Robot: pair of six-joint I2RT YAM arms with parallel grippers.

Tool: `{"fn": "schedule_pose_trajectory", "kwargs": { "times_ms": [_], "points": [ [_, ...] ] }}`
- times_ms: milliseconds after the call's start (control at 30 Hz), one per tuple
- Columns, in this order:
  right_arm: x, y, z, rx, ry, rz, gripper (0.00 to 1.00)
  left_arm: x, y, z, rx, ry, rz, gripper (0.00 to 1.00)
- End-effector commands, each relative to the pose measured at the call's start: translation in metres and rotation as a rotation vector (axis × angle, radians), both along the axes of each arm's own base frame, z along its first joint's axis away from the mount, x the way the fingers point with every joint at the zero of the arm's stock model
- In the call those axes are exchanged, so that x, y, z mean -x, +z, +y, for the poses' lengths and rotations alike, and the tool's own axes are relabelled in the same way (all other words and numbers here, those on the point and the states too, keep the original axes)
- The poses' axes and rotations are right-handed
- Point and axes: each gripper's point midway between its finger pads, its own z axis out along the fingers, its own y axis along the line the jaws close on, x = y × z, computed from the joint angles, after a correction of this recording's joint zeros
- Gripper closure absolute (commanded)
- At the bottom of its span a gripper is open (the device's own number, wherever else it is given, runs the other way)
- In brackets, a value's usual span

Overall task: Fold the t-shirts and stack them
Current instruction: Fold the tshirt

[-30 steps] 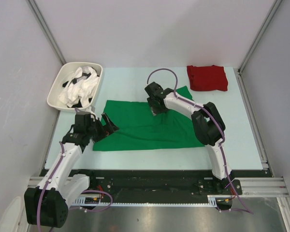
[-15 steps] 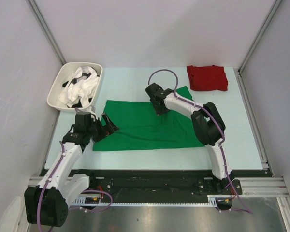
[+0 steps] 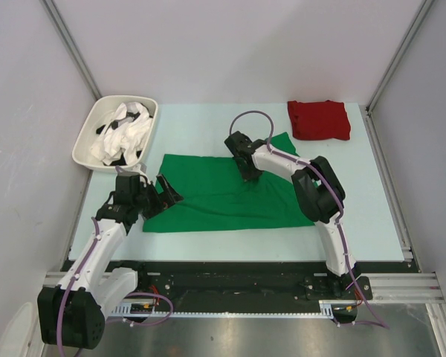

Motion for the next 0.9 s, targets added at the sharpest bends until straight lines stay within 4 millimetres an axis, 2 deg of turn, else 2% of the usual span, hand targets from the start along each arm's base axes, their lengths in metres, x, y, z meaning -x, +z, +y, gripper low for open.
{"fn": "schedule_pose_trajectory", "kwargs": {
  "times_ms": [0,67,300,600,867],
  "points": [
    [-0.002,-0.007,-0.005,0.015,-0.013,0.001,0.76,-0.004,0.005,-0.002,0.002,-0.014,-0.033,0.0],
    [-0.002,-0.007,-0.005,0.016,-0.015,0.001,0.85,-0.004,0.005,-0.002,0.002,-0.018,-0.035,0.0],
    [-0.002,0.006,-0.004,0.039,-0.016,-0.036,1.0,-0.005,0.003,-0.002,-0.002,-0.017,-0.029,0.0],
    [0.005,0.039,0.004,0.057,0.006,-0.106,1.0,-0.005,0.004,0.0,-0.01,-0.013,-0.031,0.0],
    [0.018,0.042,0.02,0.019,0.047,-0.104,1.0,-0.005,0.005,0.0,-0.009,-0.012,-0.034,0.0]
  ]
}}
